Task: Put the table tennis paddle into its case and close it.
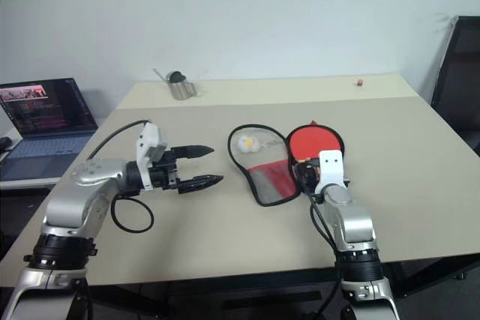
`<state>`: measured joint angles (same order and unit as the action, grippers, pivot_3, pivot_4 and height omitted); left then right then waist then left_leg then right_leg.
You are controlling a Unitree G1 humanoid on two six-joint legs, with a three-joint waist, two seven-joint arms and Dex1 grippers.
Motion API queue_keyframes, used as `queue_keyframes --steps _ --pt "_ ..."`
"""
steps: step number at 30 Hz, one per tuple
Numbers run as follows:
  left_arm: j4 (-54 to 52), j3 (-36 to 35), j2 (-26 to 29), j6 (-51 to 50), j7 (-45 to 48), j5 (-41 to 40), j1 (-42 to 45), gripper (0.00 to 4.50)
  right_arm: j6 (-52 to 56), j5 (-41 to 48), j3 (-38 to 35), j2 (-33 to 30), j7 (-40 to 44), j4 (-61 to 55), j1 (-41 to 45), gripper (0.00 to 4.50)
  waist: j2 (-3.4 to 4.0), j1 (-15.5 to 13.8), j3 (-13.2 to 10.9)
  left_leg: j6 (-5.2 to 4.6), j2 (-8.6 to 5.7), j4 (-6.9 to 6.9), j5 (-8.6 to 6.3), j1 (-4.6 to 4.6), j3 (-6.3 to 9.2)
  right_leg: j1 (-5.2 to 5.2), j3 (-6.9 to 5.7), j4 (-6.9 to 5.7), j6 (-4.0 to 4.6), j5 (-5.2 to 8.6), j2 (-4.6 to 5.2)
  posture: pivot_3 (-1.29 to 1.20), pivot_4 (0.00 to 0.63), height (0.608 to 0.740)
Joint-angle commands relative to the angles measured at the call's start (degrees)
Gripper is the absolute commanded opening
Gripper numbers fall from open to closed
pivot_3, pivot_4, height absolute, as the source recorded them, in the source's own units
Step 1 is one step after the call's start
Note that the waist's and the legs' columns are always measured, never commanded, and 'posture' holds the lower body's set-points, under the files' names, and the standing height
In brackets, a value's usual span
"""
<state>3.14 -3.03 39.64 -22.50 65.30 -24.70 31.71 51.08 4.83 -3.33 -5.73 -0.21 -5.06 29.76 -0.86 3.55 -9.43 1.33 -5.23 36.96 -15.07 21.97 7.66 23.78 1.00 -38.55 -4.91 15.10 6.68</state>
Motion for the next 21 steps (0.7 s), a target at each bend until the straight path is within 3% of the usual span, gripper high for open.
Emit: queue_keyframes --steps 1,6,12,21 --pt "0.96 -1.59 0.28 1.63 -1.54 0.54 0.06 4.50 1.30 4.39 -0.58 -2.07 5.63 -9.39 -0.11 4.46 0.00 -0.01 0.00 -0.01 0.00 0.00 0.00 0.00 0.00 0.00 0.00 0.00 0.00 0.00 0.00 0.00 0.150 0.740" --pt "7.11 -0.84 0.59 5.20 -4.54 4.68 -0.09 4.50 2.29 12.01 -1.11 -11.00 18.86 -17.85 -1.46 4.46 -0.01 -0.30 0.00 -0.02 -0.01 0.00 -0.01 -0.01 0.03 -0.06 -0.05 0.05 -0.01 0.01 0.00 0.00 0.150 0.740" --pt "16.14 1.59 -0.82 11.08 -4.55 9.28 1.01 4.50 0.98 20.30 -4.17 -22.36 32.38 -20.00 -2.89 4.46 -0.05 -0.54 -0.02 -0.03 0.00 0.01 -0.02 -0.04 0.09 -0.23 -0.18 0.22 -0.02 0.01 0.00 0.00 0.150 0.740" --pt "31.52 4.94 -7.71 17.22 -5.09 13.96 8.78 4.50 2.02 27.63 -6.82 -33.22 41.41 -19.13 -2.55 4.46 -0.23 -1.69 -0.05 -0.06 -0.03 0.01 -0.04 -0.01 0.14 -0.47 -0.32 0.65 -0.13 -0.07 0.05 0.00 0.150 0.740"
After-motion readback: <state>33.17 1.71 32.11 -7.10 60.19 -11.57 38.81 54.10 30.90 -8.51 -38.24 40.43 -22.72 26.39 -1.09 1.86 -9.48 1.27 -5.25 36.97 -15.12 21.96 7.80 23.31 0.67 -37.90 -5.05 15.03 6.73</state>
